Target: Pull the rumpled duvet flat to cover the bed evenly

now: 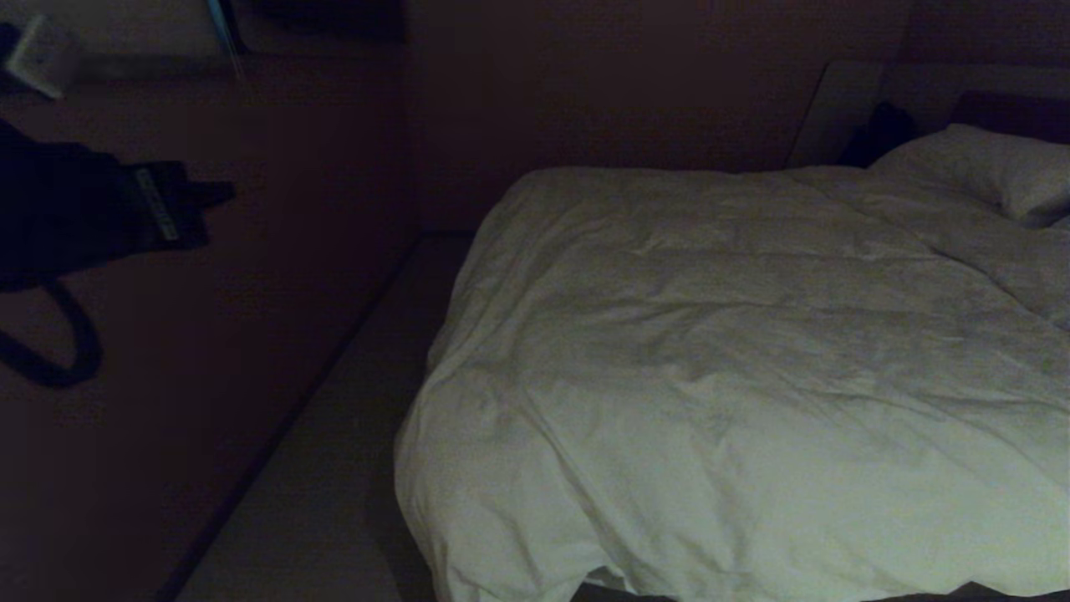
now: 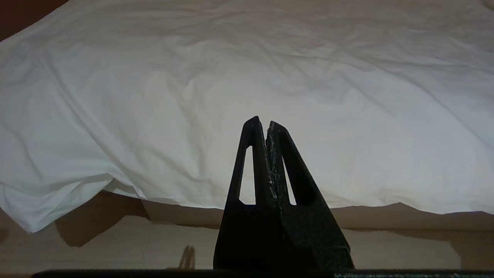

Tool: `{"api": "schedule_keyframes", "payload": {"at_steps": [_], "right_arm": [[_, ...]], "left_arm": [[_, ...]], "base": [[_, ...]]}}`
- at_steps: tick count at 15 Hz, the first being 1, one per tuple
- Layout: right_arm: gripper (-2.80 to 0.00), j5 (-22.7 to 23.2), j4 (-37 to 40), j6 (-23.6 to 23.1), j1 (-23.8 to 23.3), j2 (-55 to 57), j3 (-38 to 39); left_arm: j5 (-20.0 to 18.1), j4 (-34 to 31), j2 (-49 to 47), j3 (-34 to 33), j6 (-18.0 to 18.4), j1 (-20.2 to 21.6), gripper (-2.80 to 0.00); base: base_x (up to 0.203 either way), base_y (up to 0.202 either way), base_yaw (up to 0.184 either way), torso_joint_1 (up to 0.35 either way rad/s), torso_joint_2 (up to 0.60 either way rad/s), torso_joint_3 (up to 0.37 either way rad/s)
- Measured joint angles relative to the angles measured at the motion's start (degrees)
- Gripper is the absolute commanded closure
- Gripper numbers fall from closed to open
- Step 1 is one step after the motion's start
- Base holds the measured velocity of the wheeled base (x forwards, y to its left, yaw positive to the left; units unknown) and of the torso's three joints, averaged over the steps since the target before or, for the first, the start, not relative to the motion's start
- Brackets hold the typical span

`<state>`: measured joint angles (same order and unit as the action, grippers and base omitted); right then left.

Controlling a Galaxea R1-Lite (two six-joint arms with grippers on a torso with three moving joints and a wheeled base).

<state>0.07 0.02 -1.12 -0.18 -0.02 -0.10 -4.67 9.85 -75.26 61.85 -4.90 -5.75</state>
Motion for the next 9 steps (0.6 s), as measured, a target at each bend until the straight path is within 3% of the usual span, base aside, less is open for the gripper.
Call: {"api": "schedule_keyframes", "payload": {"at_steps": [6,9], "right_arm": [[0.00,0.00,-0.02,0.02,0.00,0.00,0.00],[0.00,0.00,-0.02,0.00,0.00,0.00,0.00]], "left_arm": [[5.01,-7.64,23.61,-15.30,0.48,2.06,0.00],[7.12,-11.93,33.84,-20.49,3.04,1.91,0.00]], "base": [[0.000,0.000,0.000,0.000,0.00,0.000],[0.000,0.000,0.000,0.000,0.00,0.000]]}}
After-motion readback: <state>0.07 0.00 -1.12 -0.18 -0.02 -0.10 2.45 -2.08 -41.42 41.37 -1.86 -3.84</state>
